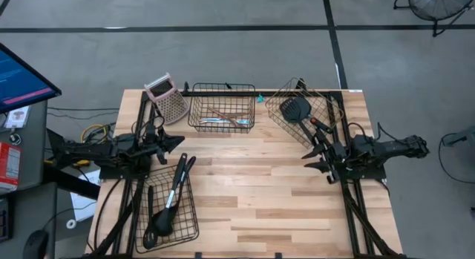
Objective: Pick & Place Kitchen Items
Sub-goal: Return to Home Position
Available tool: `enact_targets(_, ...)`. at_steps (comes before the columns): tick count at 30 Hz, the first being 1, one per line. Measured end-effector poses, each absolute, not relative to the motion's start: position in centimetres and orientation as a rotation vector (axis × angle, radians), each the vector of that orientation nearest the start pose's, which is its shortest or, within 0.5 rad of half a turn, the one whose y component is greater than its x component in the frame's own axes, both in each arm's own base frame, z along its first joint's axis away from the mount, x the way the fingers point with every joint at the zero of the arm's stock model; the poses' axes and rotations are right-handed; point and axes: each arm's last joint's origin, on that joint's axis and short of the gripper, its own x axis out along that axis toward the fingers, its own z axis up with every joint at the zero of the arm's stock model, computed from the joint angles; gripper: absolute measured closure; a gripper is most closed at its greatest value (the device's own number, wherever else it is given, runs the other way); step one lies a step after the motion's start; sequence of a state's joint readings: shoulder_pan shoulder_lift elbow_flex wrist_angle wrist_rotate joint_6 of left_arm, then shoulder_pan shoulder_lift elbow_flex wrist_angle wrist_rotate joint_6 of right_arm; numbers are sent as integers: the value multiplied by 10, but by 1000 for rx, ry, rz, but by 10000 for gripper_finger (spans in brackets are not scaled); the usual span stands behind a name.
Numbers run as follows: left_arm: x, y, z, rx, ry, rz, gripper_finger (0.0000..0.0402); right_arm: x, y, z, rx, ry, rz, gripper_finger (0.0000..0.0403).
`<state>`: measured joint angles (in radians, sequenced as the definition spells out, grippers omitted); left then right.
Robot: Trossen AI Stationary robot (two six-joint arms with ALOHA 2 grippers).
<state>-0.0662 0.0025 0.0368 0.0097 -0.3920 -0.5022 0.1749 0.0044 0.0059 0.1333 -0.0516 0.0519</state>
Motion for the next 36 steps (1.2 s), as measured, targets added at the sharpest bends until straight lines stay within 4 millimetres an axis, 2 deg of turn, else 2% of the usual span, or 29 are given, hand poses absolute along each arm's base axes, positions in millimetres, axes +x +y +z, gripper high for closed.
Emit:
enact_targets(9, 94, 5, 177, -508, -125, 308, 400, 95, 21, 168, 268, 11, 273, 275)
enact_targets(36, 94, 5, 178, -511, -139, 304, 400, 95, 21, 167, 270, 13, 270, 275)
